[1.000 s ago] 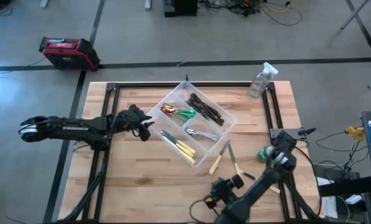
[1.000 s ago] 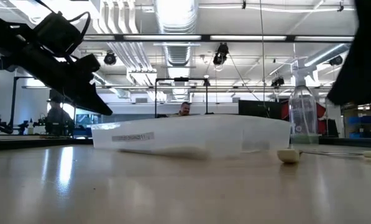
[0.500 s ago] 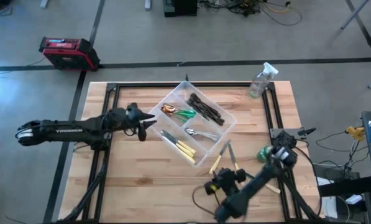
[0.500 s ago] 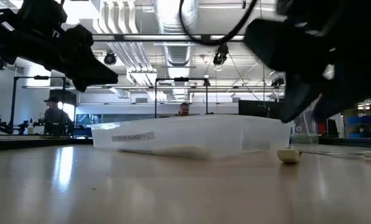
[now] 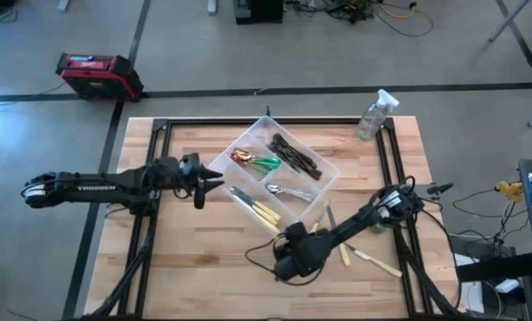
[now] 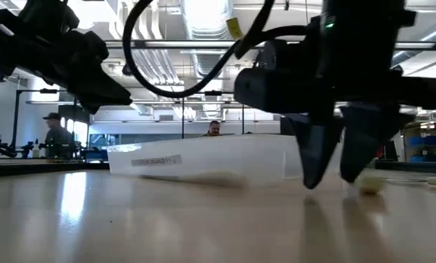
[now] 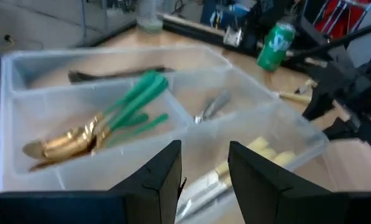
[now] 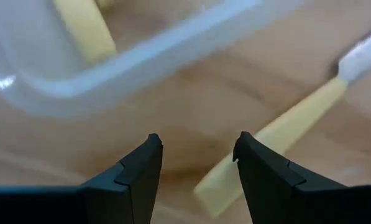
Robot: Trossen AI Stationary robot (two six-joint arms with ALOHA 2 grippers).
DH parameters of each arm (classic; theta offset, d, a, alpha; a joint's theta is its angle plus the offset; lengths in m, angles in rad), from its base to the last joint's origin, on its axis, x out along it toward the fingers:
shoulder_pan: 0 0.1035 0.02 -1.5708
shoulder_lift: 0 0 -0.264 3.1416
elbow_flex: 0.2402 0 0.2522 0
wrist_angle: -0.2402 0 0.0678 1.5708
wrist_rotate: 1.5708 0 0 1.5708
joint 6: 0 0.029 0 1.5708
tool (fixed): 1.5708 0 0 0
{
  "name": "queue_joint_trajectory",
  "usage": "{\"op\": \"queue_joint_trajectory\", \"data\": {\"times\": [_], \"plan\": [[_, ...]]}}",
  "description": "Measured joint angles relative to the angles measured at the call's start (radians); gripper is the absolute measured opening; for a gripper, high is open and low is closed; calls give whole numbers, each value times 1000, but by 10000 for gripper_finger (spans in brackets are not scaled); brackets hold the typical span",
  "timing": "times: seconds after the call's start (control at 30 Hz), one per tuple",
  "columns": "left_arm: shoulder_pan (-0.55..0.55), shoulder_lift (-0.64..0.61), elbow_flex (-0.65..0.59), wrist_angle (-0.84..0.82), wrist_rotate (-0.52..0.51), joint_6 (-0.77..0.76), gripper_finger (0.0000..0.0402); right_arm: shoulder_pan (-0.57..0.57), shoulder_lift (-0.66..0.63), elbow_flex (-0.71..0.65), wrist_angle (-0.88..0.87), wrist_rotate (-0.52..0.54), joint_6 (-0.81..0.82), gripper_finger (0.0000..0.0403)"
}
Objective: Sort silverware
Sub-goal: Put the yellow knife into the transparent silverware tray
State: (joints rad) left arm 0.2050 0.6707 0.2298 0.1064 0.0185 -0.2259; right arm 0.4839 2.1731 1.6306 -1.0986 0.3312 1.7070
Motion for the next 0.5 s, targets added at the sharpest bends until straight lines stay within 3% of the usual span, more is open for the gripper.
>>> {"op": "queue_joint_trajectory", "data": {"times": [0.33,0.5], "plan": [[-23,4,0,-55,-4,-1,119,96,-16,-3,-28,-28,122,187],[-23,4,0,-52,-6,-3,119,165,-58,-3,-65,12,213,195]]}}
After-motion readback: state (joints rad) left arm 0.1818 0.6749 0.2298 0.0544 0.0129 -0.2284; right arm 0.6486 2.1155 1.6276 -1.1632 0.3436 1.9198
